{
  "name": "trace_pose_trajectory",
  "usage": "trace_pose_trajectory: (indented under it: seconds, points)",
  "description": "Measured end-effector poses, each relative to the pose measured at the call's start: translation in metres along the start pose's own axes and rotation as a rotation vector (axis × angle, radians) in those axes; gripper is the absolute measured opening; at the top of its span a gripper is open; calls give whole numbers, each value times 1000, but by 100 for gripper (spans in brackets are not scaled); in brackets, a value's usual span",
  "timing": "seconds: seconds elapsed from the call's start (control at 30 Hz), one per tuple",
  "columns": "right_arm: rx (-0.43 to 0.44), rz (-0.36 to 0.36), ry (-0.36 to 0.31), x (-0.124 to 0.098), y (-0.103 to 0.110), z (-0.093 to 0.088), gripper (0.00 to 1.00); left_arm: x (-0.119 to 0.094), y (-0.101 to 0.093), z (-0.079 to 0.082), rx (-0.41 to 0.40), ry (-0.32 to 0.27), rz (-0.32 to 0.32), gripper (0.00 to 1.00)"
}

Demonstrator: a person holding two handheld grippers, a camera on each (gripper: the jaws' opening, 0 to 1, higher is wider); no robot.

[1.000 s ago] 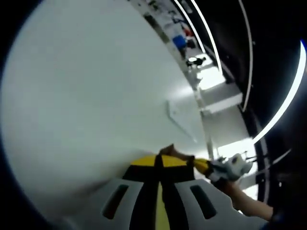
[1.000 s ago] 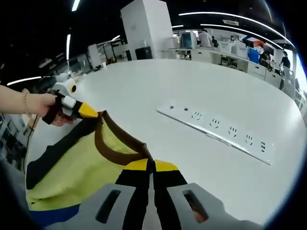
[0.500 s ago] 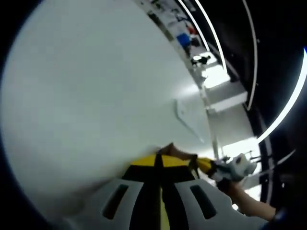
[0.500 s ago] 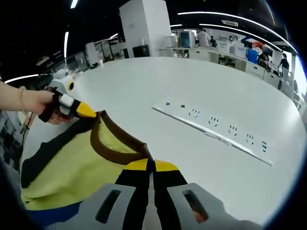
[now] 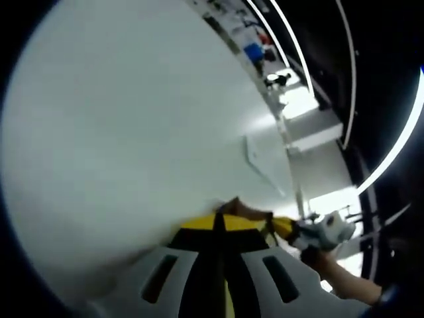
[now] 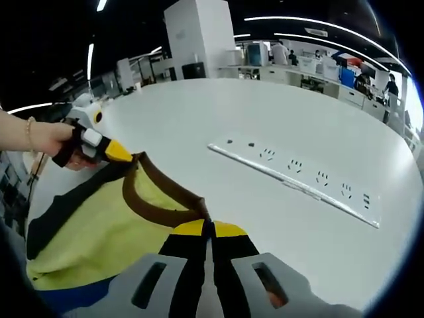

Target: Fold the garment on the visible template until the final outline fits inside the template.

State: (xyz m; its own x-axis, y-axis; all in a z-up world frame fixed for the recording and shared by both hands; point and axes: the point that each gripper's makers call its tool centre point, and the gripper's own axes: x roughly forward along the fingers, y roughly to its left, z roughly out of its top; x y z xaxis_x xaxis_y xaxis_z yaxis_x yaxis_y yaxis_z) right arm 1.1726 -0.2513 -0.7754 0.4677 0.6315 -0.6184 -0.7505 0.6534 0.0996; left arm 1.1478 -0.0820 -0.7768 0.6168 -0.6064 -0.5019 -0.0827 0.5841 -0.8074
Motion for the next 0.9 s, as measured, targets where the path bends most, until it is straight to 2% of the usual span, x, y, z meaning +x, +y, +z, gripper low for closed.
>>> trace_pose_trajectory:
  seconds: [0.13,0.23,0.47,0.57,0.63,0.77,0.8,0.83,0.9]
  points:
    - [-21,-5,-2,1,0,1,4,1,0,1,18,4,0,0]
    - [-36,-16,-10,1,-2,1,6,0,-3,-1,78,12,-3,0]
    - [-21,-39,-33,-3,-6,2,10,-3,-14,-1,162,13,-25,0]
    - [-36,-65,-57,-8,-10,8,16,-8,-19,1,182,10,-37,0]
    - [-43,-76,-67,-11,-12,10,20,-11,-23,5,189,-7,-48,0]
    - [-34,-117,-82,-24,-19,13,18,-17,-32,12,200,-38,-65,0]
    - [-26,-121,-85,-27,-20,13,18,-16,-25,22,198,-40,-67,0]
    - [-23,-129,-89,-31,-22,13,18,-18,-26,24,204,-44,-70,1]
    - [-23,-148,-91,-38,-24,12,17,-23,-33,22,220,-48,-73,2]
